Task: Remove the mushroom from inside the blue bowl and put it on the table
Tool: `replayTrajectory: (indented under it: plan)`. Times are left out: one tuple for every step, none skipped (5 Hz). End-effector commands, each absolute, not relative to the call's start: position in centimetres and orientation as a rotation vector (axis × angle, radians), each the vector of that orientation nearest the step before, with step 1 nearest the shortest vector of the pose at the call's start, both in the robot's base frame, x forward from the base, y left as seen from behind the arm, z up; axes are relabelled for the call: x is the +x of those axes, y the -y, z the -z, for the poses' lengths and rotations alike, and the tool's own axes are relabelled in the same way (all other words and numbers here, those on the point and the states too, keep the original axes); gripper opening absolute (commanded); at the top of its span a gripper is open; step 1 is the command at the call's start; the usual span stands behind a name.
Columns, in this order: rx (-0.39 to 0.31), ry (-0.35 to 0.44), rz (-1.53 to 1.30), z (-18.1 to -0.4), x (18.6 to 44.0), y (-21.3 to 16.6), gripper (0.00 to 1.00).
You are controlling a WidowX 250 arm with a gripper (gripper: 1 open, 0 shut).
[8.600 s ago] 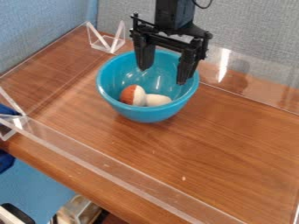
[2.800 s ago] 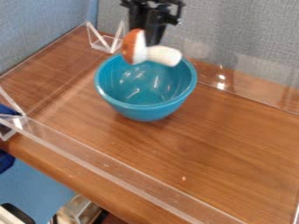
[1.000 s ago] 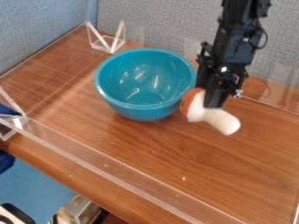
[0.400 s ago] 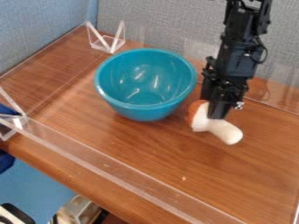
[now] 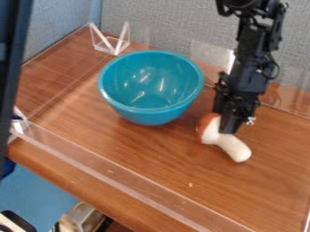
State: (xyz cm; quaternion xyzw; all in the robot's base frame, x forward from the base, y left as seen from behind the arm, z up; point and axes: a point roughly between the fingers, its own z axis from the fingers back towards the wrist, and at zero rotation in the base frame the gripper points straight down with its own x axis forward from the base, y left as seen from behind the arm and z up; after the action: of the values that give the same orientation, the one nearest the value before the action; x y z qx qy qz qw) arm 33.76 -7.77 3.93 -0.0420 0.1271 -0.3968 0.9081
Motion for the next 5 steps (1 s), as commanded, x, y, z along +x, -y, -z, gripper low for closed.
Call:
replayTrajectory:
  plan:
    - [-0.083, -0.218, 0.854, -4.63, 34.3, 8.78, 0.0]
    - [-0.089, -0.222, 0.854, -4.27, 34.24, 8.92, 1.0]
    - [-0.095, -0.226, 0.853, -3.89, 34.18, 9.01, 1.0]
    - [-0.088, -0.225, 0.85, -4.27, 34.12, 9.09, 1.0]
    - [-0.081, -0.224, 0.846, -4.65, 34.06, 9.17, 1.0]
